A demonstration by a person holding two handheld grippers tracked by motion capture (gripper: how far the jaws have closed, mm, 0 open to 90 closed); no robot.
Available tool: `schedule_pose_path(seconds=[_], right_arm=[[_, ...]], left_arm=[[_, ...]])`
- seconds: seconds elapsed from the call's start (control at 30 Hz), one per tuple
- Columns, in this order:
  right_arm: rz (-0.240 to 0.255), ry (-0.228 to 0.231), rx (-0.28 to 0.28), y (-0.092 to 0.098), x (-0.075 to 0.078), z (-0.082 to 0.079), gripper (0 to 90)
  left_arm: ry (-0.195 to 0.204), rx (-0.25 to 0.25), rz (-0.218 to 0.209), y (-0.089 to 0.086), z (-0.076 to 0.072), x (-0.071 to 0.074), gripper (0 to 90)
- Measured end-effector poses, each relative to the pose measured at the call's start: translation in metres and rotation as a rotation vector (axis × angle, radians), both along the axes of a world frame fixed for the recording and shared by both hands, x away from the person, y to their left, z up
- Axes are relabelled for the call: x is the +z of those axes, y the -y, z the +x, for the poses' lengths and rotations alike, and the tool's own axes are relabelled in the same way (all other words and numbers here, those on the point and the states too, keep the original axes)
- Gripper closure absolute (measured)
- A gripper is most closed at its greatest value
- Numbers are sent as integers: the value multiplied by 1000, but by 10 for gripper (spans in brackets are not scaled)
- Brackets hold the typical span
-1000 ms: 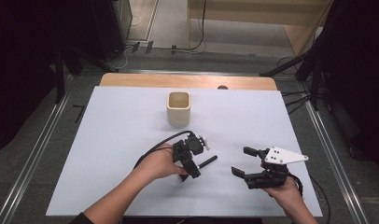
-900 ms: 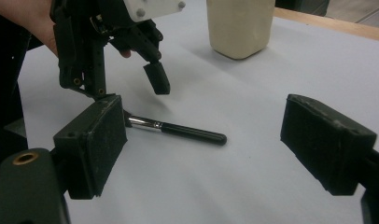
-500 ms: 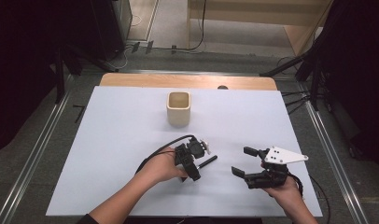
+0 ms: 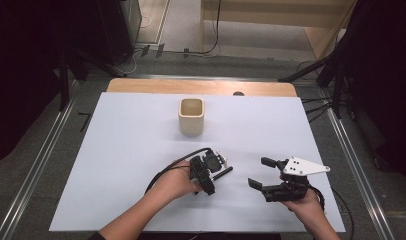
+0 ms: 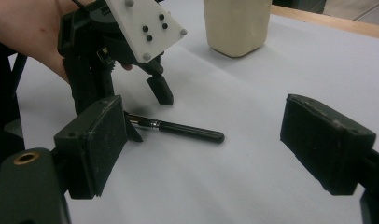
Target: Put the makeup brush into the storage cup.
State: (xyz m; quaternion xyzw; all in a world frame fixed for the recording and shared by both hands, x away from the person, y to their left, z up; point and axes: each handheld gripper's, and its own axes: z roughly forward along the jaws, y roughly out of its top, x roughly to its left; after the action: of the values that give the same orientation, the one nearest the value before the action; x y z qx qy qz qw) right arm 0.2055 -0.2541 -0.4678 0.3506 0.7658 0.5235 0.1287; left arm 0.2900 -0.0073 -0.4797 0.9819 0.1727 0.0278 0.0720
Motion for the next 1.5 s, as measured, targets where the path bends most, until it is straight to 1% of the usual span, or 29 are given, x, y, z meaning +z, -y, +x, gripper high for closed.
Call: schedule_pose_path(seconds=[0.13,0.2,0.27,0.3,0.37,0.43,0.47,0.5,0.57,0.67,0.8,0.83,0.87,0.9,0.93,0.97,1.03,1.1,1.13,1.2,1.23,1.27,1.3,1.33,1.37,1.4,1.43,1.47,1.5], right_arm=[[1,1,-1,0,0,0,151],[1,1,-1,0,0,0,151],[1,1,-1,0,0,0,151],[1,1,-1,0,0,0,151],[1,2,-1,1,0,0,151],[2,1,-1,1,0,0,152],[2,1,-1,1,0,0,152],[2,1,-1,1,0,0,151],[3,0,0,1,0,0,152],[2,1,1,1,0,0,152],[5,1,2,1,0,0,151],[5,1,2,2,0,0,152],[7,1,2,2,0,0,152],[9,0,2,2,0,0,152],[13,-2,1,2,0,0,152],[13,-2,1,2,0,0,152],[40,-2,5,3,1,0,152],[53,9,8,4,2,0,152],[53,9,8,4,2,0,152],[59,10,11,4,3,-1,152],[63,10,12,3,3,-1,152],[63,10,12,3,3,-1,152],[76,1,22,3,3,-1,152],[76,1,22,3,3,-1,152],[90,-2,38,2,4,-2,152],[90,-2,38,2,4,-2,152],[91,2,46,1,4,-2,151],[87,4,51,0,4,-2,151],[87,4,51,0,4,-2,151]], left_arm=[[-3,5,1,1,-2,2,385],[-7,-1,7,2,-3,4,481],[-11,-5,11,3,-3,5,606],[-12,-5,10,3,-3,5,606],[-17,-2,8,2,0,5,720],[-27,10,5,2,1,5,773],[-27,10,5,2,1,5,778],[-29,11,-9,1,2,5,780],[-33,8,-8,0,2,5,782],[-28,1,2,1,2,6,784],[-47,8,-34,-4,4,5,785],[-54,20,-51,-5,5,5,785],[-54,20,-51,-5,5,5,785],[-64,26,-74,-8,6,5,785],[-69,33,-84,-10,8,5,785],[-69,33,-84,-10,8,5,785],[-55,44,-105,-15,9,7,785],[-64,54,-134,-19,10,10,785],[-64,54,-134,-19,10,10,785],[-69,63,-157,-24,12,14,785],[-74,73,-194,-28,12,21,785],[-74,73,-194,-28,12,21,785],[-72,69,-230,-33,12,28,785],[-72,69,-230,-33,12,28,785],[-66,70,-264,-38,11,36,785],[-66,70,-264,-38,11,36,784],[-61,64,-293,-43,10,43,785],[-58,67,-309,-45,8,46,784],[-58,67,-309,-45,8,46,784]])
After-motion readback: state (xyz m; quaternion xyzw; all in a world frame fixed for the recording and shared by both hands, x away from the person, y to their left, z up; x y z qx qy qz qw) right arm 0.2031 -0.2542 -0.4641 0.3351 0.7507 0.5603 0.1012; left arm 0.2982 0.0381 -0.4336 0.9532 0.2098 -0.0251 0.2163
